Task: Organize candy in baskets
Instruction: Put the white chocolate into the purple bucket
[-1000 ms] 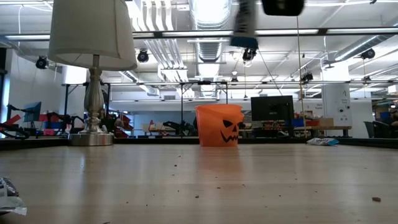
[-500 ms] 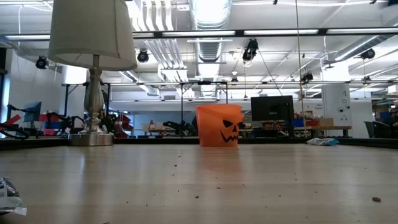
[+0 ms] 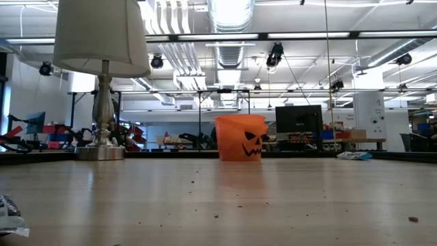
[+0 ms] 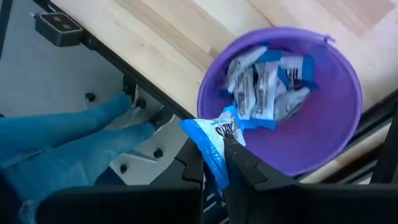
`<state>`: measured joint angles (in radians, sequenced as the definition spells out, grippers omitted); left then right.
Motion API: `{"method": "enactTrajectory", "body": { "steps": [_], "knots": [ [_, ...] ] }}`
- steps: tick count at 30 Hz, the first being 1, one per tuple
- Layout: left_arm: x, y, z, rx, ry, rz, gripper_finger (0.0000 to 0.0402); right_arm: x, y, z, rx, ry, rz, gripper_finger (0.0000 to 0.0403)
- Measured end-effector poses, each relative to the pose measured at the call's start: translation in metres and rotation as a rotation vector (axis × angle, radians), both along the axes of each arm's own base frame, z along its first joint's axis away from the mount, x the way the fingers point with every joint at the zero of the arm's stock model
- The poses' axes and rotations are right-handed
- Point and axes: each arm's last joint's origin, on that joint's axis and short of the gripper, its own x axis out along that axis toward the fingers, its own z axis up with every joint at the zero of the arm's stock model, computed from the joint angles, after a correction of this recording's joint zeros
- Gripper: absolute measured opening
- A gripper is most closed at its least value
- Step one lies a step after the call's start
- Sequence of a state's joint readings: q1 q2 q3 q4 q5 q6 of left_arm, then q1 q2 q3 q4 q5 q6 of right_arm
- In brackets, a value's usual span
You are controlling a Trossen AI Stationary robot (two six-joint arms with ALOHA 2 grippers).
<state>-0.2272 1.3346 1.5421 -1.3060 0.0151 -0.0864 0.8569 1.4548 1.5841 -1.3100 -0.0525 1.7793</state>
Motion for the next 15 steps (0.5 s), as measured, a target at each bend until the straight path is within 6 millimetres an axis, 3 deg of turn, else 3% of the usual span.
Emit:
{"method": "enactTrajectory", "body": {
  "steps": [7,15],
  "knots": [
    [0.000,0.000,0.000,0.000,0.000,0.000,0.0126,-0.003,0.002,-0.003,-0.007,0.015,-0.016,0.0021],
    [0.000,0.000,0.000,0.000,0.000,0.001,0.0126,-0.003,0.000,-0.036,-0.089,0.072,-0.083,0.0022]
  ]
}}
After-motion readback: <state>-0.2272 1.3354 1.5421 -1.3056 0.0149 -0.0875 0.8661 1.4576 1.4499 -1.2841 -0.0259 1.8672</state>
